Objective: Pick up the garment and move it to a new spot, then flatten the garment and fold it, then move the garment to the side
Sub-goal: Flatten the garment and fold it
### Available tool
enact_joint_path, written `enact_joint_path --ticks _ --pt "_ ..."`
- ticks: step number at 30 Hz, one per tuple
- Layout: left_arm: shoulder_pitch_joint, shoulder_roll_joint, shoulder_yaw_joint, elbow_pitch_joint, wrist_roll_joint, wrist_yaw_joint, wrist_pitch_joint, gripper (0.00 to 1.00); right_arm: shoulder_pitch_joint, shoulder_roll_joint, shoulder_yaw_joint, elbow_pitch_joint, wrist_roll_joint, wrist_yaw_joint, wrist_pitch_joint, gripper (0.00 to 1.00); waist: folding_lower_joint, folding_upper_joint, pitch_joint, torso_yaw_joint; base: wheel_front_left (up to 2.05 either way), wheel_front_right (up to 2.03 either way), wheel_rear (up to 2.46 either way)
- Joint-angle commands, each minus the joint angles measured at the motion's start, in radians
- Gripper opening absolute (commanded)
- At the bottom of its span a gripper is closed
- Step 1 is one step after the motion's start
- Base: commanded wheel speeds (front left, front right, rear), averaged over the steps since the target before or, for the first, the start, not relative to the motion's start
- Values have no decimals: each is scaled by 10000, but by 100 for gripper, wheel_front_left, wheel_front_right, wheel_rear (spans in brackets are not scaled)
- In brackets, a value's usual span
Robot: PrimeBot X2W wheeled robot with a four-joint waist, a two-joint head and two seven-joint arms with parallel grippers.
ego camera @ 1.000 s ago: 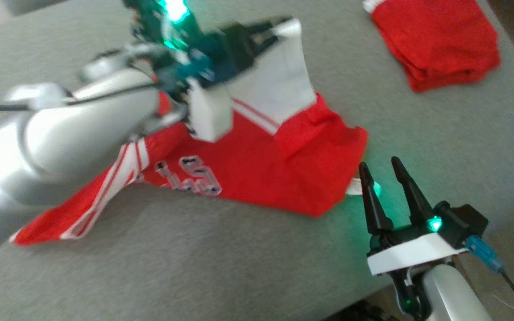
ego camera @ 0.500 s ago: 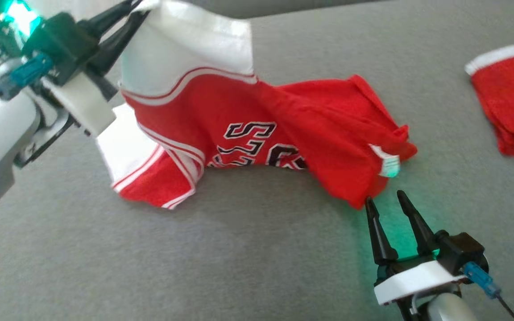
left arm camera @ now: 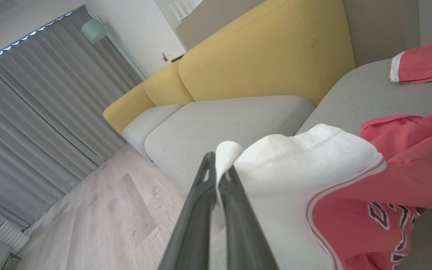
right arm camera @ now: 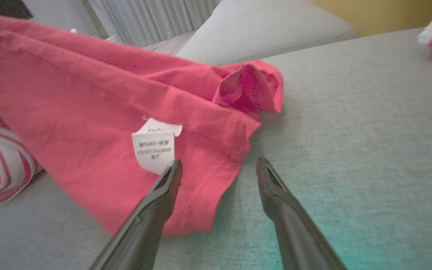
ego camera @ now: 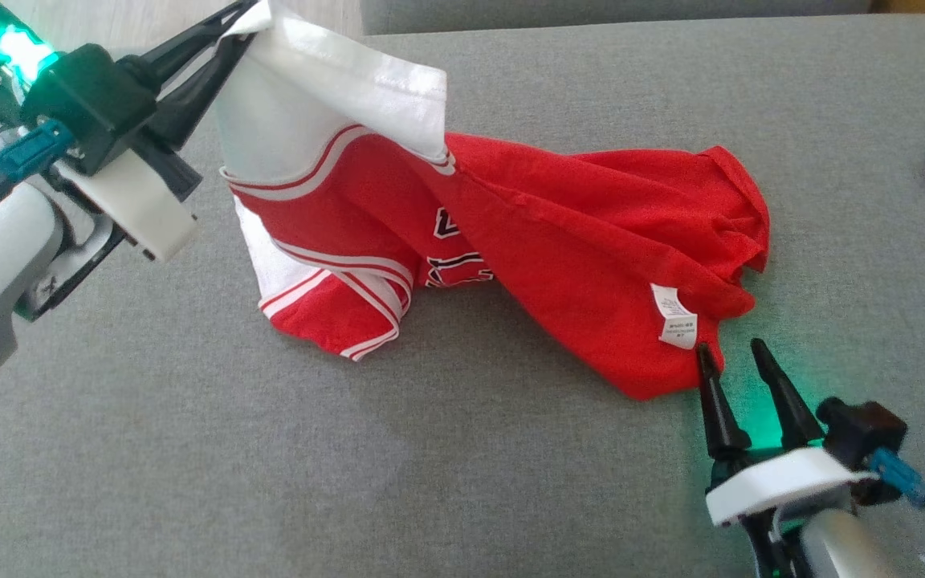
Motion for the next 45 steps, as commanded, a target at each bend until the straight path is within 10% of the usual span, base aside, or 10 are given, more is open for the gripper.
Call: enact_joint_path --ticks 1,14,15,18,19,29,45 --pt "-302 404 675 -87 -69 110 -101 0 -370 -166 288 -138 -54 -7 -40 100 0 0 19 12 0 0 0" --pt "-339 304 664 21 -89 164 -251 0 -2329 6 523 3021 611 -7 82 100 0 0 156 196 0 0 0" --pt "-343 291 657 33 -90 158 -257 0 -2426 28 530 3179 582 -7 70 94 0 0 158 218 0 0 0" --pt "-341 269 619 69 -86 134 -265 0 -2583 71 528 3536 509 -7 34 3 0 0 145 274 0 0 0" --pt "-337 269 608 82 -87 126 -268 0 -2584 85 522 3608 508 -7 23 0 0 0 129 286 0 0 0" --pt "-69 474 564 131 -154 157 -600 0 -1421 -265 384 1885 807 -7 -35 0 0 0 -611 110 0 0 0" --pt "-1097 1441 1600 -1679 -482 66 -910 0 -1690 -2347 -2776 -5945 -112 -7 2425 0 0 0 -1607 -313 0 0 0"
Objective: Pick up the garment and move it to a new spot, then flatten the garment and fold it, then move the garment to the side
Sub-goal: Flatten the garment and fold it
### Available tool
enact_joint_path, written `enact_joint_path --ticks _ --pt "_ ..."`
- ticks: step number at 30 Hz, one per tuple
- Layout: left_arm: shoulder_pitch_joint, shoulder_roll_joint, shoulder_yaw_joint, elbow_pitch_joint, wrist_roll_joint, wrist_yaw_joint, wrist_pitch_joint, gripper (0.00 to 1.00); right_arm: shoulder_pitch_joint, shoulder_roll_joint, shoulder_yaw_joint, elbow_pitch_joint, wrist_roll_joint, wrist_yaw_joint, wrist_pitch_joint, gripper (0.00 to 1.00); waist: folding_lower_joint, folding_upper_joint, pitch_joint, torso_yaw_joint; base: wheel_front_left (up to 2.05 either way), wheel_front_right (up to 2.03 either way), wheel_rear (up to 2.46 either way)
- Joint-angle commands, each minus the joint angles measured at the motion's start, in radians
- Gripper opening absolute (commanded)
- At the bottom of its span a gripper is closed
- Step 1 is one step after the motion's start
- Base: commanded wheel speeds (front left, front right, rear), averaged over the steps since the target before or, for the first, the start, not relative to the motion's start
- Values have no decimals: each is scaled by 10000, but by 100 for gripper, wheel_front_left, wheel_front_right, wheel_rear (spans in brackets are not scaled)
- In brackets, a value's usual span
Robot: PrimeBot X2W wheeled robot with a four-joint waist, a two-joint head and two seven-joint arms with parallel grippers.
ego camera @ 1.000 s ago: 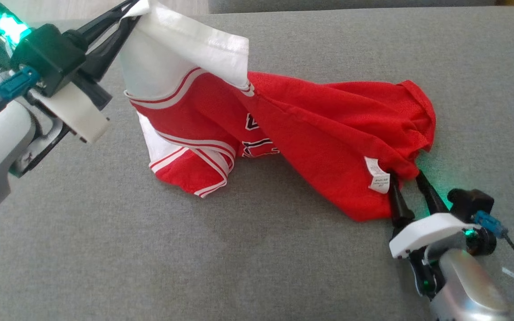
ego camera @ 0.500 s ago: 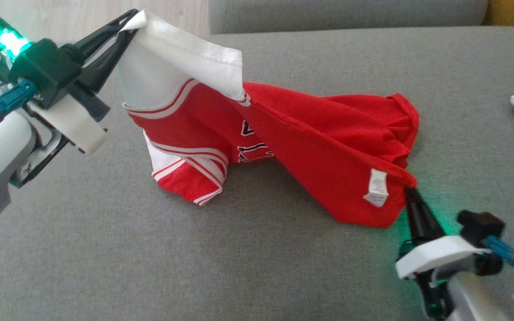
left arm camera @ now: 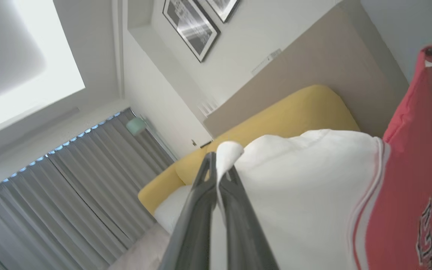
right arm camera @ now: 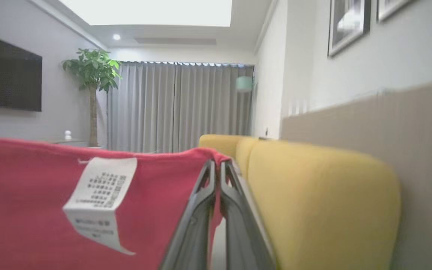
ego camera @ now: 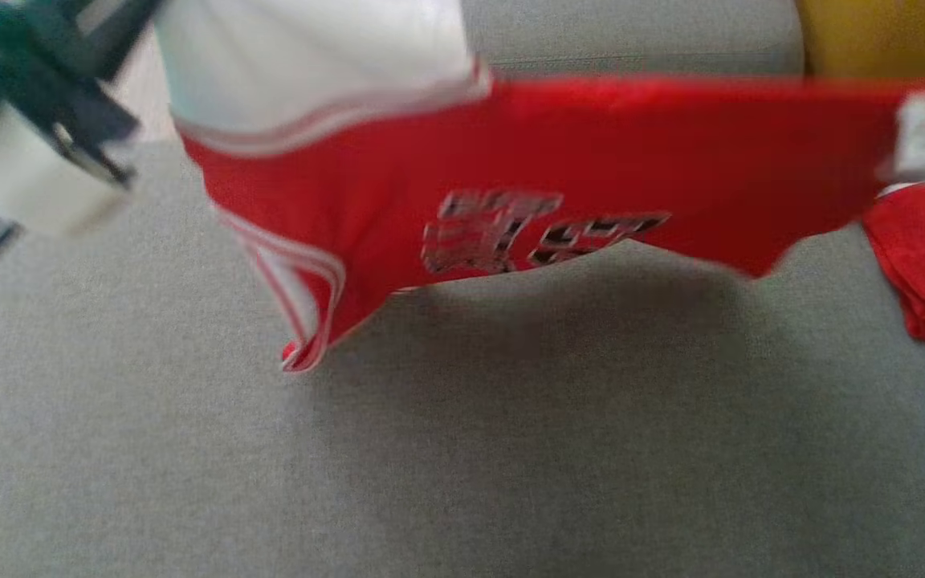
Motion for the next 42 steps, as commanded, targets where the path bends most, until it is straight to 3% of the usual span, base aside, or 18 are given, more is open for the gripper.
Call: enact_joint_path --ticks 1,6,11,14,21,26,28,34,42 --pt "-815 470 748 -121 32 -74 114 0 -900 -483 59 -519 -339 -7 188 0 1 -1 53 29 0 0 0" --pt "-1869 207 900 64 112 -750 458 0 -2971 -1064 441 -116 -822 -7 1164 0 1 -1 458 226 0 0 0" --pt "-2664 -697 627 1385 342 -1223 438 0 -5060 -1568 1546 1953 -621 -7 1271 0 1 -1 1145 554 0 0 0" --pt "-3239 -1441 596 2532 846 -1291 -274 0 -6427 -1613 2181 3227 -384 -7 1176 0 1 -1 1753 690 0 0 0" --pt "-4893 -3041 1287 5152 2611 -393 -1308 0 -9573 -1772 3476 5889 -359 -7 284 0 1 -1 3005 712 0 0 0" --pt "-5695 -3482 2835 4515 3899 406 -1320 0 -11160 -2127 3805 6921 -886 -7 -1024 0 1 -1 3600 722 0 0 0" --pt "-5460 -3533 3290 4131 4057 236 -1321 0 -11369 -2300 3940 7199 -1011 -7 -1453 0 1 -1 3746 759 0 0 0" --pt "-3435 -3157 3825 3099 4249 -838 -1323 0 -10680 -2684 4168 7918 -752 -7 -2014 0 1 -1 4113 859 0 0 0" --pt "344 -2953 4004 1824 4248 -1214 -1323 0 -8166 -3016 4100 8055 -38 -7 -2301 0 1 -1 4151 1036 0 0 0"
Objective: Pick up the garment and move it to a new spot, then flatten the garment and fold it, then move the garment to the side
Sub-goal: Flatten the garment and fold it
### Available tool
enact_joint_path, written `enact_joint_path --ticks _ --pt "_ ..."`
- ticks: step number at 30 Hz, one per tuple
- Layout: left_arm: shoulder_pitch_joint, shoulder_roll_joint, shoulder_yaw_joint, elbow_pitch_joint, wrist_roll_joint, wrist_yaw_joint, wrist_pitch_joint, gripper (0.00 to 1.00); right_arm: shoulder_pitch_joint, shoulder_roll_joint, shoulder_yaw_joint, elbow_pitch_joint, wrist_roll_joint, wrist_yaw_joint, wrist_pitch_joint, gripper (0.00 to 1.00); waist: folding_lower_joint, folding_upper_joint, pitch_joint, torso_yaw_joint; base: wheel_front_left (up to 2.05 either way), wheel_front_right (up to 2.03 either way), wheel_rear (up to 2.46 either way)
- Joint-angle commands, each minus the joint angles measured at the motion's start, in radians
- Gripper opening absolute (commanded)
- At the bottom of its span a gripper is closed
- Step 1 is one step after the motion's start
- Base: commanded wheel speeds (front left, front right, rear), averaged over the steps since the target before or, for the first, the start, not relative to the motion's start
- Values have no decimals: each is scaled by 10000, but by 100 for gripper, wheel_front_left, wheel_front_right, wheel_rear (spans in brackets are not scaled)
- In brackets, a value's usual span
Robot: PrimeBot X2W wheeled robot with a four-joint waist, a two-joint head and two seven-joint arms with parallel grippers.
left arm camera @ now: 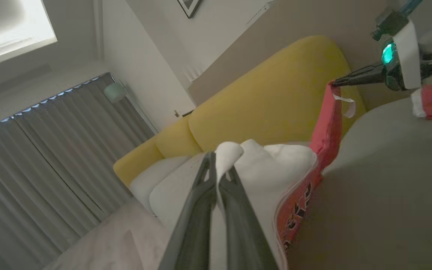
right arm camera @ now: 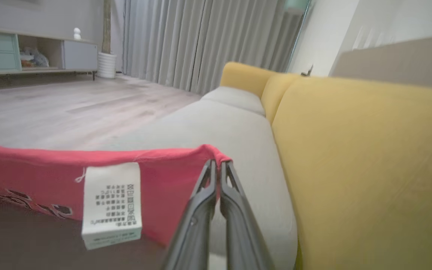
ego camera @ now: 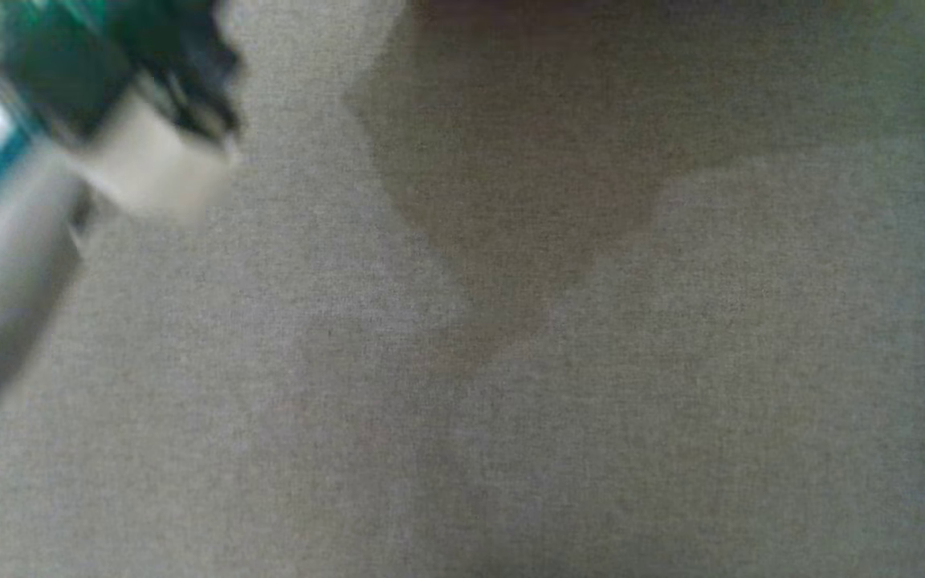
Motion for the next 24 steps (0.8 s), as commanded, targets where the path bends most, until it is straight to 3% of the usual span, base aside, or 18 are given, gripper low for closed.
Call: enact_joint_path --ticks 1,6,14,19,24 --pt "221 545 552 -477 132 -21 25 0 664 -311 -154 -378 174 -7 -142 0 -1 0 -116 25 0 0 0" --pt "3180 673 673 -1352 274 169 24 0 3504 -330 -1093 -1286 586 -7 -267 0 -1 0 -665 -71 0 0 0" --pt "7021 1133 151 -2179 655 397 24 0 8249 698 -2945 -3747 337 -7 -54 0 -1 0 -1616 -606 0 0 0" --pt "8524 1487 -331 -2060 523 587 81 0 10270 1469 -3723 -5466 77 -7 674 0 -1 0 -1972 -847 0 0 0" --pt "9171 1682 -439 -2432 267 831 462 0 11408 1838 -4237 -6556 4 -7 1151 0 -1 0 -2119 -858 0 0 0"
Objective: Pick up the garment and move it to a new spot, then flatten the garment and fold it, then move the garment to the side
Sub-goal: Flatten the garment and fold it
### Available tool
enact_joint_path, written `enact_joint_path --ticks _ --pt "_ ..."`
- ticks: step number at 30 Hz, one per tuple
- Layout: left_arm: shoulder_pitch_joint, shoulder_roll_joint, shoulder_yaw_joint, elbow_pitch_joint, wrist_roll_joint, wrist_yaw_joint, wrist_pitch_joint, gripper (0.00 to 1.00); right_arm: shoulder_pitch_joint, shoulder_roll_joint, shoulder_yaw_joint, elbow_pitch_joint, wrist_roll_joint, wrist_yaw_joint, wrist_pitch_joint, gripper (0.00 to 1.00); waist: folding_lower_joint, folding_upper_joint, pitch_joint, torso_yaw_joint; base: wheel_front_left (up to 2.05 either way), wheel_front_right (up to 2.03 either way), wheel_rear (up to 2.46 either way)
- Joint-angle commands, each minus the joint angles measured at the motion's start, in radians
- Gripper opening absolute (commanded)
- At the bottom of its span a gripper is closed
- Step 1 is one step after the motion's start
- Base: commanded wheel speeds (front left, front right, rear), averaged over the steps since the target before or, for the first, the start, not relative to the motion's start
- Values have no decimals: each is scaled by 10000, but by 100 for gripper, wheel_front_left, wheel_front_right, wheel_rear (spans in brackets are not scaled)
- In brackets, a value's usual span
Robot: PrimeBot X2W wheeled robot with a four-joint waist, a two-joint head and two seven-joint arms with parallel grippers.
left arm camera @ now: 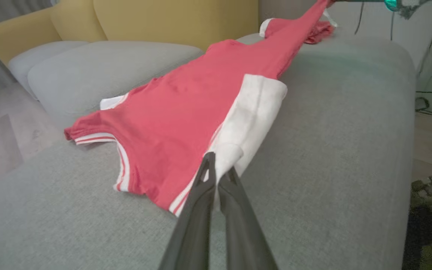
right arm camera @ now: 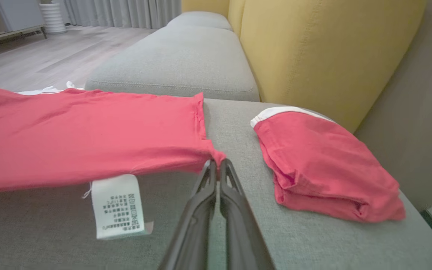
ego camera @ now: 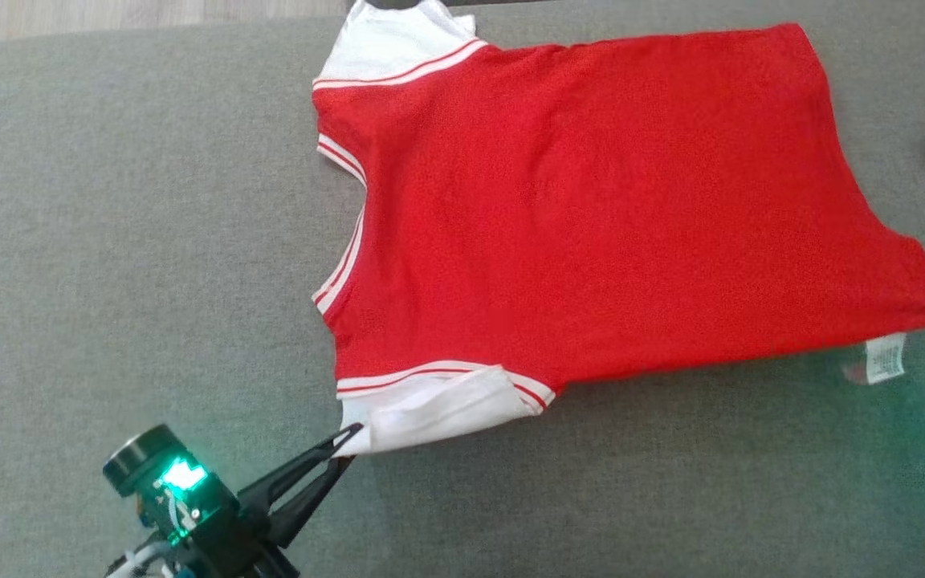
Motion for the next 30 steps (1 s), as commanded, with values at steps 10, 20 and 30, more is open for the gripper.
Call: enact_joint_path --ticks 10,20,30 --pt "-2423 133 793 -3 473 -309 48 0 -1096 294 -380 -225 -321 -7 1077 0 3 -1 380 365 0 0 0" --pt "-5282 -431 367 1826 986 -980 -131 0 -2788 218 -193 611 -604 -7 1506 0 3 -1 959 495 0 0 0" --pt "-8194 -884 -1099 3888 856 -1086 -350 0 -4442 119 390 1804 -729 -7 1223 0 3 -1 1718 506 0 0 0"
